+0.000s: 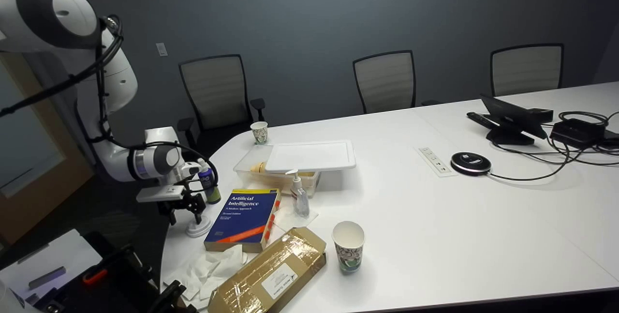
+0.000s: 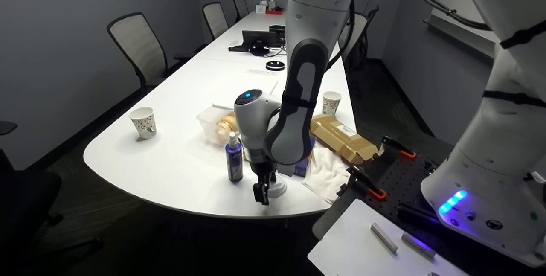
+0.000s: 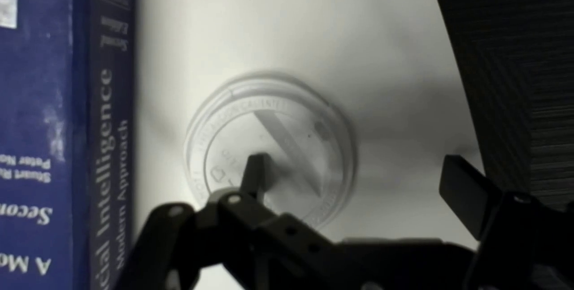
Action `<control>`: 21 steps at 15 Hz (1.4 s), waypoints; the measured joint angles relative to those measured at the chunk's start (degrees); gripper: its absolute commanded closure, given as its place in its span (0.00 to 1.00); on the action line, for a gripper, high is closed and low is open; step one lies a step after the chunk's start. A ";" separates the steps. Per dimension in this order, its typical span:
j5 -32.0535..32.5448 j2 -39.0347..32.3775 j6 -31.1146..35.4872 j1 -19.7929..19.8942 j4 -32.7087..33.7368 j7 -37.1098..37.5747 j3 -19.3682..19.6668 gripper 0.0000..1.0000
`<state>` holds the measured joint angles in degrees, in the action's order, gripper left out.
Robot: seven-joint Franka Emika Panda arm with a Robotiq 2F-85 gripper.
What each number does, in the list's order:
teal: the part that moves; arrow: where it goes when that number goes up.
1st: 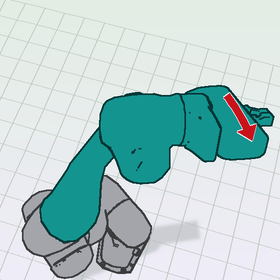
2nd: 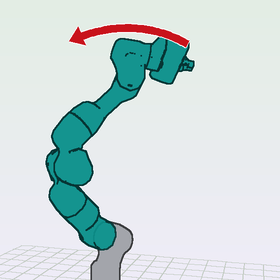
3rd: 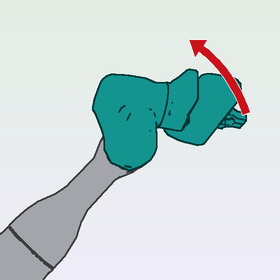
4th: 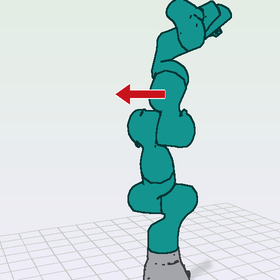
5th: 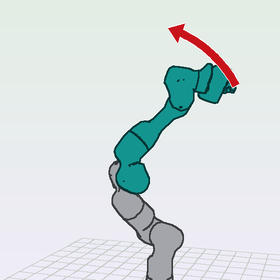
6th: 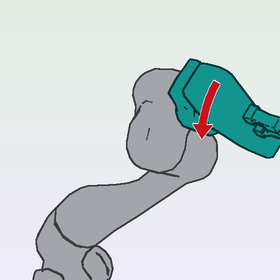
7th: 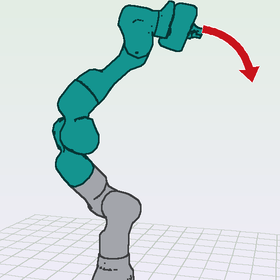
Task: Move the white plastic lid to the right
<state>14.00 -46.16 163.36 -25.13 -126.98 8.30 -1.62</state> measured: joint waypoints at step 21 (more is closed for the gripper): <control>-3.12 0.90 -0.47 -0.11 -1.83 0.13 -1.42 0.01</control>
<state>10.88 -45.27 162.89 -25.24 -128.81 8.43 -3.04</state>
